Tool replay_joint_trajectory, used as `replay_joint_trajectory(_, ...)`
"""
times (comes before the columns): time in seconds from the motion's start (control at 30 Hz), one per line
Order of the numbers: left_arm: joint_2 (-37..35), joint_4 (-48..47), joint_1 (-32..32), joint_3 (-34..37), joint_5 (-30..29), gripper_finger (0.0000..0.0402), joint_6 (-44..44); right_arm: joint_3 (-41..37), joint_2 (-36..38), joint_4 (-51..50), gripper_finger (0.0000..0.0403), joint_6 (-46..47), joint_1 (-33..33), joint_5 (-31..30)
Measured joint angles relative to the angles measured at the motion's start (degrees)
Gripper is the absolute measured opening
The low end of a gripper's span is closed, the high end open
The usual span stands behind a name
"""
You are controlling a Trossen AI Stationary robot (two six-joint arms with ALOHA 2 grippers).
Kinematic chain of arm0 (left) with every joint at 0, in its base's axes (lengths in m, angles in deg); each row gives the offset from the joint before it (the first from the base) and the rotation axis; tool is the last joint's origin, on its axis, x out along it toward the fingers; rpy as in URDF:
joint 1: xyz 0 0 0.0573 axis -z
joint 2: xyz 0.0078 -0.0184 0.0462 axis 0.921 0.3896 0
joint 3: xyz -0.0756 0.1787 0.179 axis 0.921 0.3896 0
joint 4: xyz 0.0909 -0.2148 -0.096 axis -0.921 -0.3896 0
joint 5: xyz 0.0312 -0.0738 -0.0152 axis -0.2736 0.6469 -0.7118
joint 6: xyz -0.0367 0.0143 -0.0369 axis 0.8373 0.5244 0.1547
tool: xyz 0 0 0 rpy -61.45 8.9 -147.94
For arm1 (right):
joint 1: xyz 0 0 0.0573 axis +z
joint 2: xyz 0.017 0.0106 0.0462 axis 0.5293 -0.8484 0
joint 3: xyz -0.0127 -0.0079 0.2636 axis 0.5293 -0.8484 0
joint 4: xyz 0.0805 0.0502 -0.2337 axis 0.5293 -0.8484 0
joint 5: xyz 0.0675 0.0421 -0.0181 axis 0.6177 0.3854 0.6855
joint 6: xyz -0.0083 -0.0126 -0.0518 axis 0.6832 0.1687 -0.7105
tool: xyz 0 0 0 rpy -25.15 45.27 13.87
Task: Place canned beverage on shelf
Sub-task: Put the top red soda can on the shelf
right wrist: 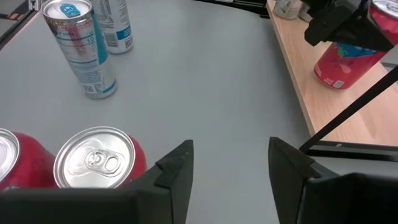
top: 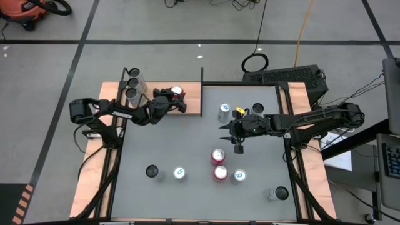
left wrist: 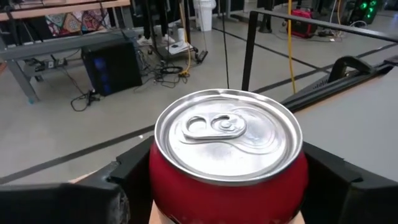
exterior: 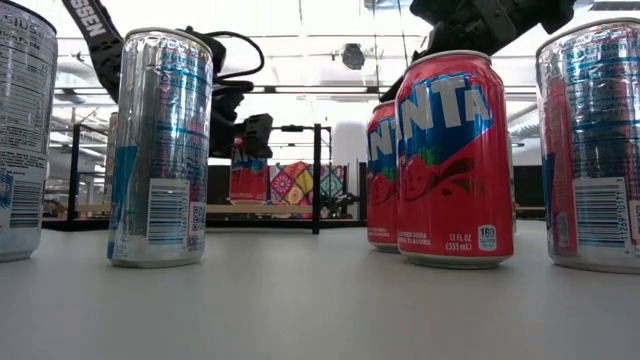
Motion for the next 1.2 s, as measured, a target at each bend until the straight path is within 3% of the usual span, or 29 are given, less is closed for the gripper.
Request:
replay_joint_trajectory(0.37,-7.1,-5.3,-1.6,-3.4,0.5,0.0288,-8.4,0.1,0.0,-0.9,0.0141,0.2,0.1,0.0)
replay_joint_trajectory(0.63,-14.8,-12.2,-9.5,-4.3,11.1,0.0290,-8.6,0.1,-1.4,-0.9,0.0141,0.1,1.5,0.2)
replay_joint_trajectory(0.8,-13.8,-12.8,-12.6,-4.3,13.7,0.0291,-7.3,0.1,-2.1,-0.2,0.0141,-0.3,2.0,0.2)
replay_joint_trajectory(1.2,-10.9,-13.2,-11.7,-4.2,12.8,0.0292,-5.1,0.1,-2.0,1.8,0.0141,-0.6,2.0,0.2)
